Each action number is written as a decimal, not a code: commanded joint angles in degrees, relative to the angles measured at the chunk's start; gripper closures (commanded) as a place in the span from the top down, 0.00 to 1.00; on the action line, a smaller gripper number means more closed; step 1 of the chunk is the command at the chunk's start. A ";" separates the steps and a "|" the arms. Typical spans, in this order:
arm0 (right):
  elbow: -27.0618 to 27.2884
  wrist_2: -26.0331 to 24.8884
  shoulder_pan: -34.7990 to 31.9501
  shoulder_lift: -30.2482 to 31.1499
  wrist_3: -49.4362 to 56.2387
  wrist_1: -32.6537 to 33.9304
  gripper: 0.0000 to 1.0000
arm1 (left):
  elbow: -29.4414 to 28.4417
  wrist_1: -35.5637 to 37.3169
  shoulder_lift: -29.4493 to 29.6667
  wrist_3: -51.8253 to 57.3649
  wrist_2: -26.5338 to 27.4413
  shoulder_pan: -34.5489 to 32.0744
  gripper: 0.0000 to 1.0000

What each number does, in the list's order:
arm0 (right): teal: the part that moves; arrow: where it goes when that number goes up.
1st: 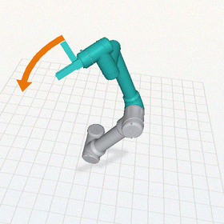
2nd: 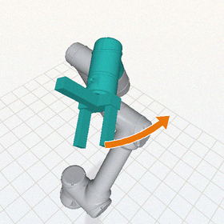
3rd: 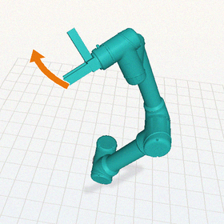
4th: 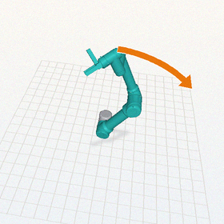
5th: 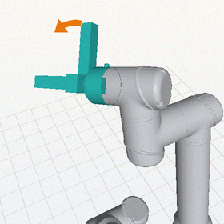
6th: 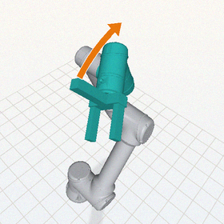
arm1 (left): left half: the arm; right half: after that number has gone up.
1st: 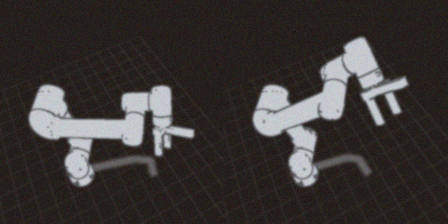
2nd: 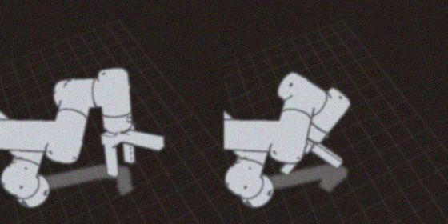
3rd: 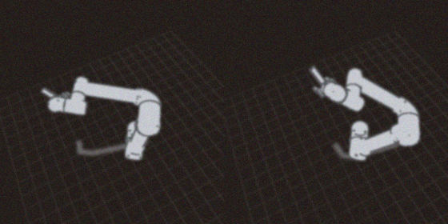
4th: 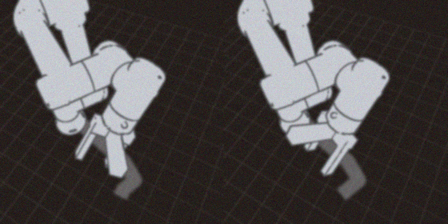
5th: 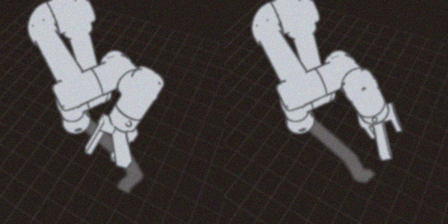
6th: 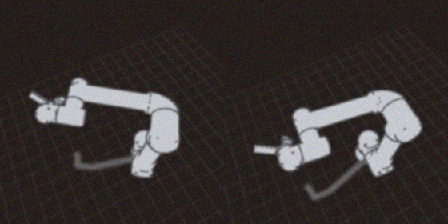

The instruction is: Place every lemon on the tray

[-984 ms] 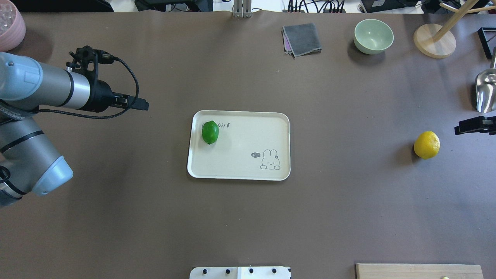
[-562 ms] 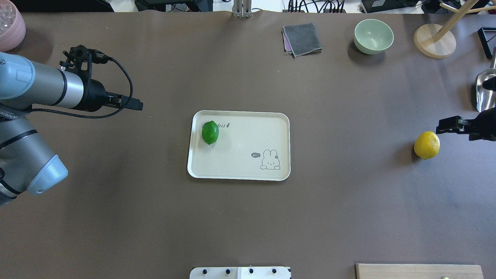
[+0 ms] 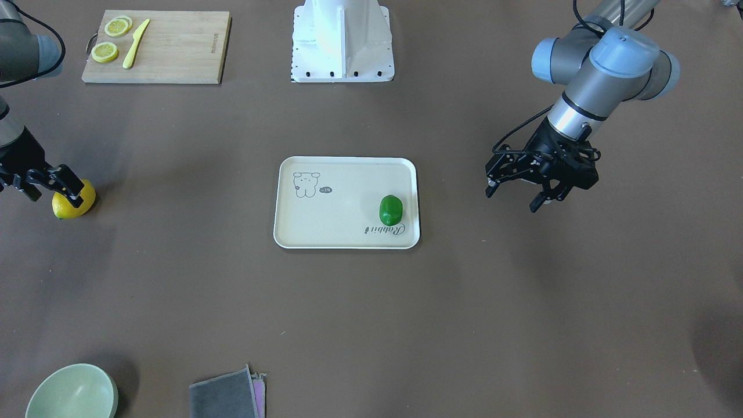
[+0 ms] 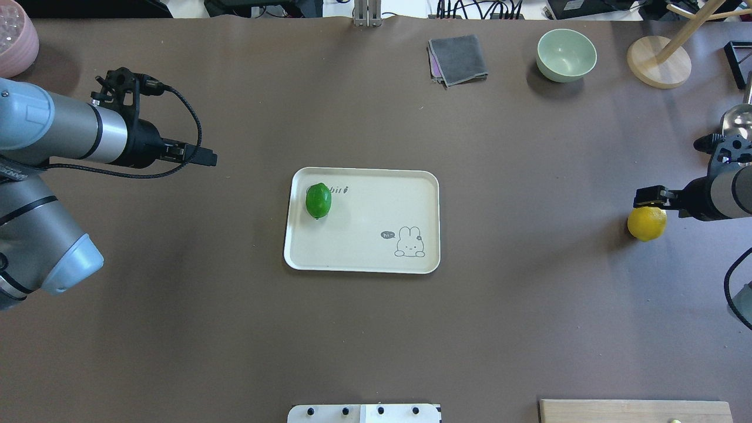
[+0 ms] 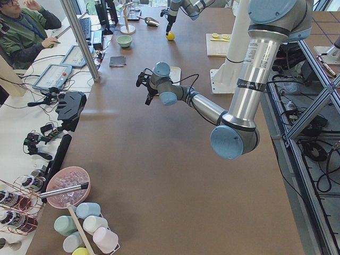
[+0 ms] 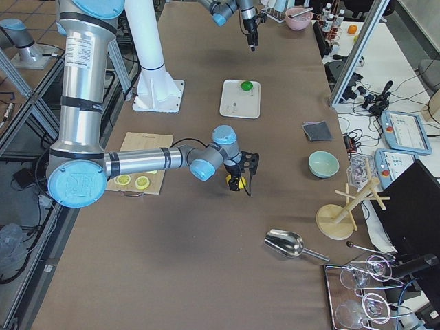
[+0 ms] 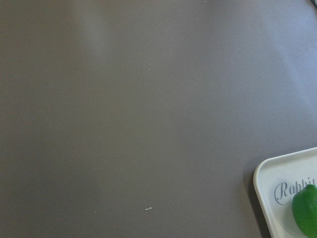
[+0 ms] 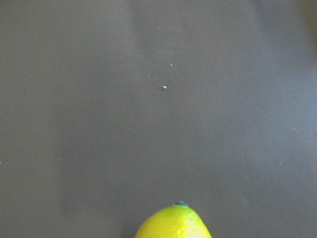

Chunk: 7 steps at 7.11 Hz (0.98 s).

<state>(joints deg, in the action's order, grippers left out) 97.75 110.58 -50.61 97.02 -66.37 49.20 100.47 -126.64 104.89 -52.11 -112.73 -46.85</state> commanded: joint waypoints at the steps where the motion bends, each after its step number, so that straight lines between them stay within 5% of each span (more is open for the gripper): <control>1: -0.81 -3.16 3.66 -1.13 -3.05 -0.51 1.00 | -0.01 -0.01 -0.04 -0.01 -0.04 0.00 0.98; 3: -0.90 -6.41 6.13 -0.52 -3.32 -0.51 0.96 | 0.07 -0.10 -0.12 -0.27 -0.04 0.00 0.98; 4: -0.81 -7.73 6.57 -0.69 -4.19 -0.51 0.40 | 0.07 -0.10 -0.13 -0.36 -0.04 0.09 0.98; 5: -0.46 -7.83 6.66 -0.95 -4.29 -0.42 0.00 | 0.07 -0.19 -0.13 -0.45 0.14 0.09 0.98; 7: 4.52 -7.83 6.66 -2.26 -4.38 0.02 0.00 | -0.10 -0.19 -0.13 -0.54 0.14 0.35 0.98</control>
<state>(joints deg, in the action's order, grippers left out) 99.10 102.83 -44.00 95.67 -70.68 48.90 100.44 -126.81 104.77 -52.57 -112.61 -46.65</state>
